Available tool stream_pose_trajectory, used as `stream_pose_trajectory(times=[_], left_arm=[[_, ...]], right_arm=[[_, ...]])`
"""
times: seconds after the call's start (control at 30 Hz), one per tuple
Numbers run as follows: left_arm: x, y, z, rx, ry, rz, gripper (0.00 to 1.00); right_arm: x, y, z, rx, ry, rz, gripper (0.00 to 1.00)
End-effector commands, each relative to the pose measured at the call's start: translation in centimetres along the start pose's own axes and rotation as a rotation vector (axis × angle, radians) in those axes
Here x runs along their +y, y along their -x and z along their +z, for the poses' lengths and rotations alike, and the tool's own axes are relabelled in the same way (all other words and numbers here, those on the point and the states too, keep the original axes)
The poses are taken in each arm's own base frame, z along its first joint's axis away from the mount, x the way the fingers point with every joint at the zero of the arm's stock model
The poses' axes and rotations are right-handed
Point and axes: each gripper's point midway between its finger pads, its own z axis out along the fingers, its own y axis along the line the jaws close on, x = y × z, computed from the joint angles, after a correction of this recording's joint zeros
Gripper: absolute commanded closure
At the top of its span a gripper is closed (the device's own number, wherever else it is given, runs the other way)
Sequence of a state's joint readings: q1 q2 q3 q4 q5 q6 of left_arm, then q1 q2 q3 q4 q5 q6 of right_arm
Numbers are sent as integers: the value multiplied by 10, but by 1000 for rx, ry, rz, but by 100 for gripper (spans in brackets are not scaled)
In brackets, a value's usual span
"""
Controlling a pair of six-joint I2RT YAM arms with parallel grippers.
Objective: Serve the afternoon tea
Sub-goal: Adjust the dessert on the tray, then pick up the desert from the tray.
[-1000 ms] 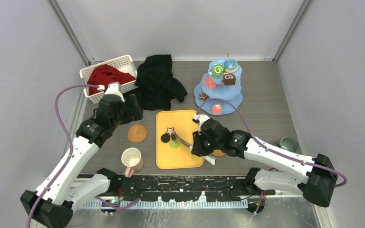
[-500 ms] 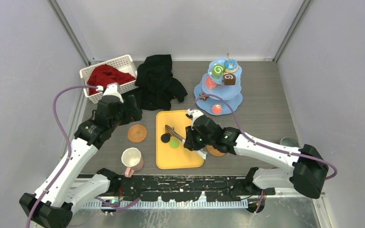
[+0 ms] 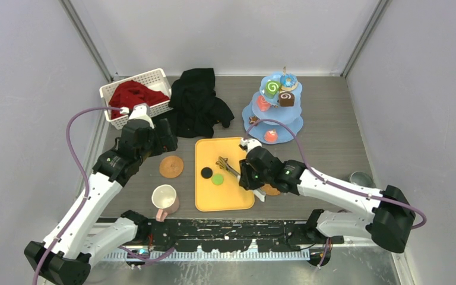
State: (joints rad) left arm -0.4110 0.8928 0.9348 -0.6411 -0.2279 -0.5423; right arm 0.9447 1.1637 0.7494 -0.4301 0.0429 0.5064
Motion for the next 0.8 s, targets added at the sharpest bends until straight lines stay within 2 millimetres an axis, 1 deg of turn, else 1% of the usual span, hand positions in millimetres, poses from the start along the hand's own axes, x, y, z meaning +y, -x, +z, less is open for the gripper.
stream_pose_trajectory(times=[0.0,0.13,0.23,0.33,0.4,0.57,0.77], left_arm=[[-8,20,-6,-61,-27,-22,1],[-8,19,-6,-57,-29,-23,1],[-8,19,-6,-59,-31,-27,1],[-8,20,-7,-62,-29,-28,1],[-7,20,-7,-61,-27,-27,1],[-8,21,-6,-62,-27,-35,1],[-13,21,-2,-55,-39,-40,0]], right_arm=[[-20,13,-20,-59,-95,12,99],[-17,30,-38,-111,-100,10,99],[-3,36,-49,-117,-23,-30,99],[5,26,-53,-79,28,-89,99],[3,17,-55,-52,26,-114,98],[-2,-3,-64,37,-8,-142,89],[5,-21,-71,109,-40,-199,75]])
